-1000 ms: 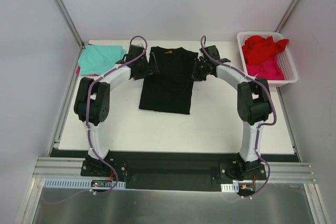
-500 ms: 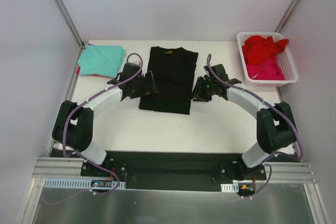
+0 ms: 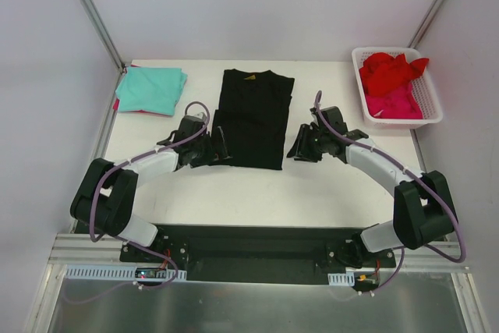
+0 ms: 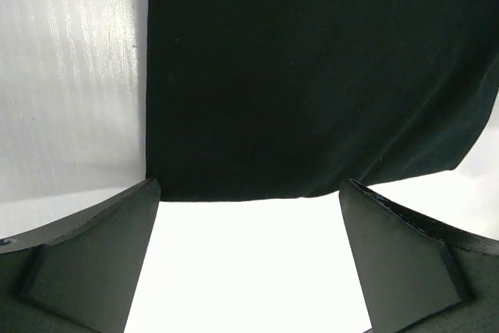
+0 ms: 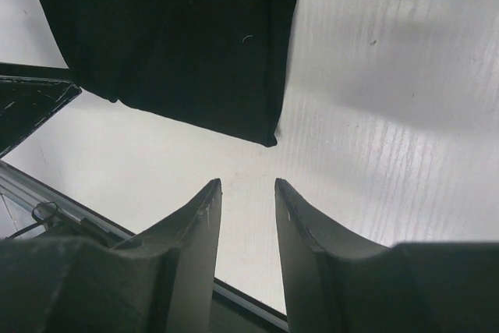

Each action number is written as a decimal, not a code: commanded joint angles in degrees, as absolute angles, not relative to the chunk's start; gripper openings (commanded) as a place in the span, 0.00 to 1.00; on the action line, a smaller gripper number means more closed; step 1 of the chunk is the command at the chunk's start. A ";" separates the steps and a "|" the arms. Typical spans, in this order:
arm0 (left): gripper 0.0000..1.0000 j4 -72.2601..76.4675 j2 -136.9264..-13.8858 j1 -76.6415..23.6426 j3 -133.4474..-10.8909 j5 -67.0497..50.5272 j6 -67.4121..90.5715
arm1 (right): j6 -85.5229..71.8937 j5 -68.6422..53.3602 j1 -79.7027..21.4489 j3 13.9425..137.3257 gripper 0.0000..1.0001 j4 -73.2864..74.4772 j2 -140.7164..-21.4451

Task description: Fold and stack the t-shirts

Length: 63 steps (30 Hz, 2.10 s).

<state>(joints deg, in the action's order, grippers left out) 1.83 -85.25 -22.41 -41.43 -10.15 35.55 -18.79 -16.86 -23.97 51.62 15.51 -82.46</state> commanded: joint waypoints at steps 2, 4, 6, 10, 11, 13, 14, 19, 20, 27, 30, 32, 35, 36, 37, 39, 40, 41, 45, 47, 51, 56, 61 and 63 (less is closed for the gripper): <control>0.99 3.87 -81.04 -21.27 -40.34 -11.69 36.39 | -17.84 -15.38 -24.35 51.24 0.36 16.17 -79.89; 0.99 2.29 -79.55 -20.83 -40.52 -11.08 35.95 | -17.84 -15.21 -24.35 51.24 0.36 16.17 -79.89; 0.99 0.36 -78.58 -20.48 -40.96 -10.11 35.25 | -17.84 -15.12 -24.43 51.33 0.36 16.17 -79.89; 0.99 -1.30 -77.17 -19.25 -40.87 -10.19 34.37 | -17.84 -15.12 -24.78 51.85 0.36 16.26 -80.33; 0.99 -1.23 -77.34 -18.73 -40.78 -10.37 34.28 | -17.84 -15.12 -24.87 51.94 0.36 16.35 -80.51; 0.99 -1.23 -78.13 -18.46 -40.61 -10.55 34.19 | -17.93 -14.94 -25.05 51.94 0.36 16.35 -80.51; 0.99 -1.14 -78.57 -18.28 -40.61 -10.63 34.36 | -17.84 -14.85 -25.05 51.94 0.36 16.35 -80.51; 0.96 3.15 -80.86 -17.58 -38.94 -12.91 35.95 | -17.14 -14.33 -25.05 51.94 0.36 17.22 -80.07; 0.94 4.03 -81.21 -17.40 -38.76 -13.09 36.03 | -17.14 -14.24 -25.14 51.94 0.36 17.40 -79.98; 0.84 10.28 -83.93 -15.56 -36.13 -16.70 37.88 | -16.53 -13.45 -25.05 51.86 0.35 18.54 -80.07; 0.74 12.38 -84.46 -15.56 -35.42 -17.22 38.58 | -16.26 -13.01 -25.05 52.29 0.35 19.07 -80.16; 0.68 13.70 -84.90 -15.47 -34.98 -18.19 39.46 | -16.08 -12.92 -25.05 52.56 0.35 19.42 -80.59; 0.56 15.99 -85.95 -15.47 -34.80 -19.60 40.95 | -16.00 -12.74 -25.05 52.65 0.35 19.60 -80.95; 0.54 16.52 -86.31 -15.47 -34.72 -20.03 41.31 | -16.08 -12.74 -25.05 52.82 0.35 19.69 -81.03; 0.49 17.31 -86.40 -15.47 -34.63 -20.21 41.57 | -16.00 -12.57 -25.05 52.91 0.35 19.69 -81.04; 0.42 17.23 -86.57 -15.47 -34.72 -20.39 41.84 | -15.91 -12.31 -25.14 53.09 0.35 20.04 -81.30; 0.39 17.14 -86.57 -15.47 -34.72 -20.39 41.84 | -15.91 -12.04 -25.14 53.26 0.35 20.30 -81.39; 0.34 17.14 -86.49 -15.47 -34.54 -20.48 41.75 | -15.91 -11.87 -25.14 53.35 0.35 20.30 -81.65; 0.22 16.96 -85.69 -15.47 -34.10 -20.57 41.75 | -16.78 -12.91 -25.14 52.74 0.35 18.46 -82.44; 0.17 16.53 -85.52 -15.47 -34.10 -20.57 41.75 | -17.40 -13.53 -25.14 52.12 0.36 16.36 -82.70; 0.09 16.09 -85.52 -15.47 -34.19 -20.48 41.66 | -18.54 -14.93 -24.61 48.53 0.38 10.12 -82.97; 0.09 16.08 -85.69 -15.47 -34.45 -20.57 41.75 | -22.32 -17.84 -24.26 41.50 0.43 -2.95 -84.20; 0.08 15.82 -85.61 -15.47 -34.63 -20.65 41.75 | -22.77 -17.40 -24.26 39.46 0.43 -6.41 -85.69; 0.08 15.82 -85.69 -15.47 -34.63 -20.65 41.84 | -22.76 -17.58 -24.17 38.85 0.41 -7.73 -86.22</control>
<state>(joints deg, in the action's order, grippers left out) 14.76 -86.35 -15.66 -34.72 -19.49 41.54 -21.74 -16.14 -24.53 39.31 -0.27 -85.76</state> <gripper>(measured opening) 0.095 0.421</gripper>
